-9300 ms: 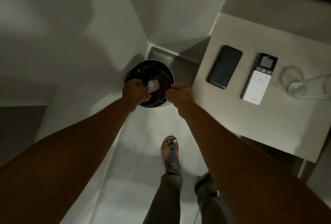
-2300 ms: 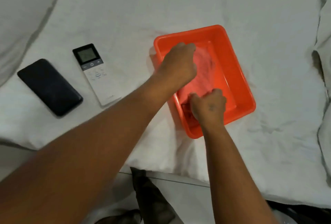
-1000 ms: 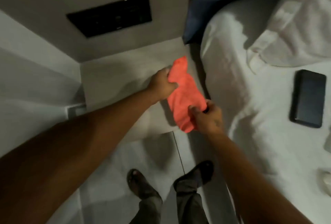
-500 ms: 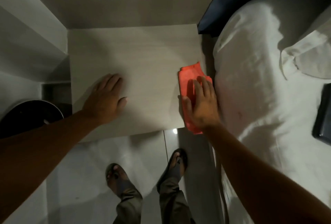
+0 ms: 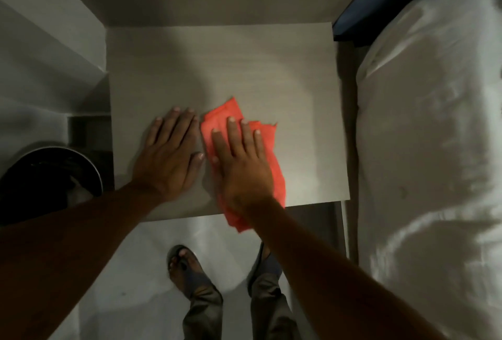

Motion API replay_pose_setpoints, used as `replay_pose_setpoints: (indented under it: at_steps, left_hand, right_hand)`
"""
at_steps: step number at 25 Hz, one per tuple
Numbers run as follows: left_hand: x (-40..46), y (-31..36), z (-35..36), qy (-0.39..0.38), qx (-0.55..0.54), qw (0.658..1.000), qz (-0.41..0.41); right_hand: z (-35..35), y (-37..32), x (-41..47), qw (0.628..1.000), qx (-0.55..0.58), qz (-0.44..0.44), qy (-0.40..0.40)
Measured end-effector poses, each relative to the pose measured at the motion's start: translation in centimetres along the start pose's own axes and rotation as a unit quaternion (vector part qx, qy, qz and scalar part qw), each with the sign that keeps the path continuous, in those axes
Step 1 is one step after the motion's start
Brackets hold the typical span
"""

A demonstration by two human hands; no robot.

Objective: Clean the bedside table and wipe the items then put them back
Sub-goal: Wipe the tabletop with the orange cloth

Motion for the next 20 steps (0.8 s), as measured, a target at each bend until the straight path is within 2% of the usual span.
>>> replay_pose_setpoints:
  at_steps: [4,6,8,10,12,14,15,18,20]
  left_hand:
    - [0.0,-0.2,0.4,0.004,-0.002,1.000,-0.006]
    - [0.0,-0.3,0.6,0.010,0.003,1.000,-0.006]
    - [0.1,-0.5,0.9,0.014,0.007,1.000,0.000]
    - [0.1,-0.7,1.1,0.022,0.007,1.000,-0.001]
    - [0.0,-0.6,1.1,0.026,-0.004,1.000,-0.003]
    - [-0.1,-0.5,0.7,0.033,-0.014,0.999,-0.003]
    - [-0.1,-0.5,0.5,0.036,-0.013,0.999,-0.005]
    - [0.0,-0.4,0.6,0.020,-0.011,1.000,-0.011]
    - [0.1,-0.3,0.7,0.022,-0.009,1.000,-0.019]
  right_hand:
    - [-2.0,8.1,-5.3,0.993,-0.043,0.105,-0.001]
    - [-4.0,12.5,-2.4,0.985,-0.049,0.160,0.036]
    - [-5.7,13.9,5.2,0.979,-0.034,0.189,0.070]
    - [-6.3,11.7,12.9,0.986,-0.027,0.149,0.072]
    - [-5.0,7.0,15.8,0.996,-0.028,0.060,0.067]
    - [-3.0,3.7,12.3,0.997,-0.047,-0.013,0.066]
    - [-2.2,3.4,8.7,0.997,-0.046,-0.019,0.063]
    - [-2.0,7.1,-2.9,0.998,-0.051,0.029,0.013]
    - [-3.4,11.2,-4.0,0.996,-0.061,0.065,0.010]
Point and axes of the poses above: each hand's wrist, its own x-axis towards the middle knuckle, its own z-axis out of the palm, y = z × x, the point moved 3 cm from there along x, towards the middle knuckle, and after that the axes turned 3 degrees about -z, right-handed, at the moved point
